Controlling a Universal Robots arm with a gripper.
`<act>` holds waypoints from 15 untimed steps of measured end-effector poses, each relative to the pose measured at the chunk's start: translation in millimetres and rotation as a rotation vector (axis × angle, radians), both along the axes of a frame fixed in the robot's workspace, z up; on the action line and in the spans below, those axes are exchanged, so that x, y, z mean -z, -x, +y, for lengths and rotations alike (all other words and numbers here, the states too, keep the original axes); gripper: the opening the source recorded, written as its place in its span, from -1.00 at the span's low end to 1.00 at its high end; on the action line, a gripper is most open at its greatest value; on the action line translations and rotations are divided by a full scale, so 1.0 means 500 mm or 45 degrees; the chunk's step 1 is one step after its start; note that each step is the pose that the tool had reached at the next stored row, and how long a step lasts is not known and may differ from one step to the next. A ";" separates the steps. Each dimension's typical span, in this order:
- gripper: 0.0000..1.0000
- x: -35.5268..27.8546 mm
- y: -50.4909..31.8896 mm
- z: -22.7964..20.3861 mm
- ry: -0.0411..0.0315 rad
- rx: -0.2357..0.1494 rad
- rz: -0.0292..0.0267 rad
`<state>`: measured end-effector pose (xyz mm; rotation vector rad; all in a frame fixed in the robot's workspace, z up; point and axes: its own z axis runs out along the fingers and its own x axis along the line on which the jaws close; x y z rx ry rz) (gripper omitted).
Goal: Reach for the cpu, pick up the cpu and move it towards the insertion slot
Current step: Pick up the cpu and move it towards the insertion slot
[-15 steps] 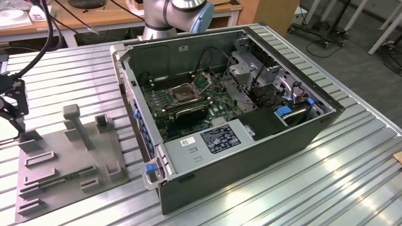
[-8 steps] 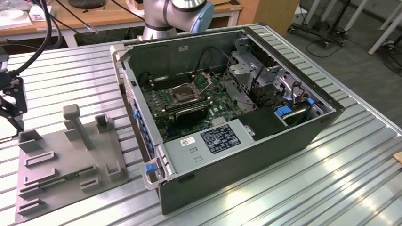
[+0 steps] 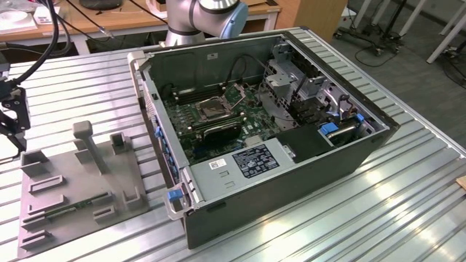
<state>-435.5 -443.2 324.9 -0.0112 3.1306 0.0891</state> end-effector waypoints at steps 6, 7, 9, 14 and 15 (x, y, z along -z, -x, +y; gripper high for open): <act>0.08 -0.005 0.000 0.0001 -0.0002 0.000 -0.0002; 0.08 -0.006 0.000 0.0000 0.0000 0.000 0.0000; 0.08 -0.007 0.000 0.0000 -0.0001 0.000 -0.0001; 0.08 -0.015 0.000 0.0000 -0.0001 0.000 -0.0001; 0.08 -0.017 0.000 0.0000 0.0000 0.000 0.0000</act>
